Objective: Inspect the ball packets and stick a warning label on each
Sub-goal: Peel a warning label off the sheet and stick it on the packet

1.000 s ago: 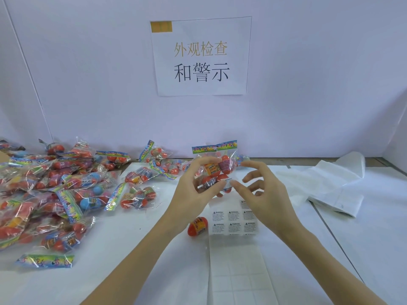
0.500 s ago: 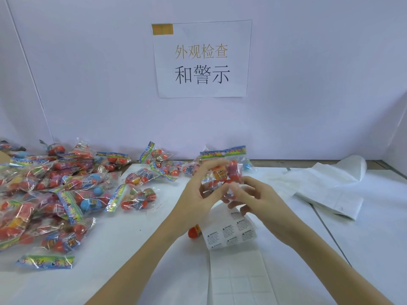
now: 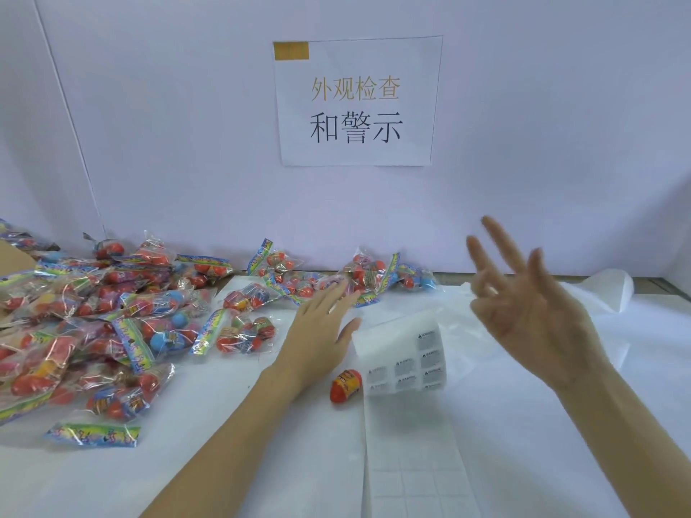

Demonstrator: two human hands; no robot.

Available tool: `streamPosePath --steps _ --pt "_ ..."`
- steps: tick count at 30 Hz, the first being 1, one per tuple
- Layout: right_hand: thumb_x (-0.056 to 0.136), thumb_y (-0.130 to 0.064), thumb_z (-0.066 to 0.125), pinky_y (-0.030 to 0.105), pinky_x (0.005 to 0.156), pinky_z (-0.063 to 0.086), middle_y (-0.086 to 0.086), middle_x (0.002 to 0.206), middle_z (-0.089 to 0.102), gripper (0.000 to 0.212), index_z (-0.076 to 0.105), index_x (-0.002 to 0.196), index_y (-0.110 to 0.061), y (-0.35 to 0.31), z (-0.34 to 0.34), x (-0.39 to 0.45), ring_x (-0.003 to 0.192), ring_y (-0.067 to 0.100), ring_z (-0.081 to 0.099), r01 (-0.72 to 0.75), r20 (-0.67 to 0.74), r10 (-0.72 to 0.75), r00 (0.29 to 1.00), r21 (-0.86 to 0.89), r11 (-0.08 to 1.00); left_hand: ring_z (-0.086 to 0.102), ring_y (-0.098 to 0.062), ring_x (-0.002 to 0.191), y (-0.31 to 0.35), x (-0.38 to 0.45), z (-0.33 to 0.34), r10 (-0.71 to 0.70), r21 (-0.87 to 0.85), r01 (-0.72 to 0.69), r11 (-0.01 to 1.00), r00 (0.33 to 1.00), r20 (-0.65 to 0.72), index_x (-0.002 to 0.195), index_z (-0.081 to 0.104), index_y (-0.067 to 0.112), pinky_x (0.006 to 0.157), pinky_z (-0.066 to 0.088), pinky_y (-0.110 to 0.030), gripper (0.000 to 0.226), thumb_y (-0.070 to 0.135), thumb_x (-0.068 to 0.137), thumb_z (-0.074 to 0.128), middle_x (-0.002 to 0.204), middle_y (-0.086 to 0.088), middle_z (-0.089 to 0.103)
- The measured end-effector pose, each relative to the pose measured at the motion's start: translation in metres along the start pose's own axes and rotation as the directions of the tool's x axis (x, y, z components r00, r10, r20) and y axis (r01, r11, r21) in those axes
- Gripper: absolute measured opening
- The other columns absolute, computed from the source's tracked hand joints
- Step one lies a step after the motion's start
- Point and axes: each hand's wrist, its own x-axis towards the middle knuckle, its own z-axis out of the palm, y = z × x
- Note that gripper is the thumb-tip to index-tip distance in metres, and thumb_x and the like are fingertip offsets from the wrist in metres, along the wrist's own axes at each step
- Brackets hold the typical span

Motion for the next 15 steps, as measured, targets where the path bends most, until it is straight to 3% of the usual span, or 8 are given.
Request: streamPosePath --steps 2,4,8,12,15 --pt "0.085 -0.046 0.083 0.02 0.074 0.053 -0.005 0.121 0.069 0.072 0.057 0.149 -0.023 0.014 0.002 0.003 0.089 0.008 0.065 -0.093 -0.052 0.086 0.995 -0.129 0.987 -0.005 -0.011 0.16 -0.003 0.001 0.007 0.0 0.077 -0.008 0.997 0.995 0.102 0.166 0.007 0.029 0.125 -0.007 -0.034 0.06 0.036 0.112 0.033 0.174 0.009 -0.002" --pt "0.079 -0.046 0.087 0.022 0.075 0.053 -0.002 0.112 0.07 0.07 0.065 0.141 -0.02 0.024 0.005 0.005 0.088 0.012 0.065 -0.168 -0.086 0.153 0.984 -0.2 0.965 -0.005 -0.011 0.16 -0.004 0.001 0.011 -0.062 0.062 0.051 0.997 0.982 0.178 0.167 0.004 0.027 0.126 -0.008 -0.039 0.062 0.041 0.112 0.029 0.175 0.009 0.002" --pt "0.081 -0.048 0.085 0.025 0.076 0.055 0.001 0.107 0.069 0.067 0.068 0.137 -0.017 0.034 0.013 0.005 0.088 0.015 0.065 -0.248 -0.09 0.232 0.968 -0.264 0.932 0.029 -0.017 0.147 -0.005 0.004 0.013 -0.088 0.049 0.085 0.995 0.994 0.071 0.166 0.013 0.02 0.124 0.008 -0.037 0.068 0.047 0.109 0.038 0.15 0.005 0.043" --pt "0.092 -0.041 0.073 0.025 0.079 0.055 0.005 0.105 0.07 0.049 0.07 0.133 -0.015 0.04 0.016 0.004 0.088 0.018 0.067 -0.282 -0.1 0.263 0.96 -0.317 0.906 0.035 -0.024 0.132 -0.004 0.004 0.016 -0.096 0.152 0.087 0.985 0.994 0.051 0.164 0.02 0.018 0.115 0.021 -0.036 0.068 0.051 0.107 0.038 0.137 -0.002 0.043" --pt "0.098 -0.036 0.058 0.027 0.086 0.055 0.008 0.108 0.071 0.041 0.071 0.131 -0.014 0.042 0.017 0.002 0.097 0.023 0.069 -0.296 -0.117 0.272 0.955 -0.359 0.885 0.036 -0.029 0.132 -0.004 0.005 0.015 -0.079 0.16 0.078 0.984 0.997 -0.004 0.141 0.054 0.019 0.111 0.027 -0.037 0.051 0.052 0.103 0.048 0.136 -0.007 0.042"
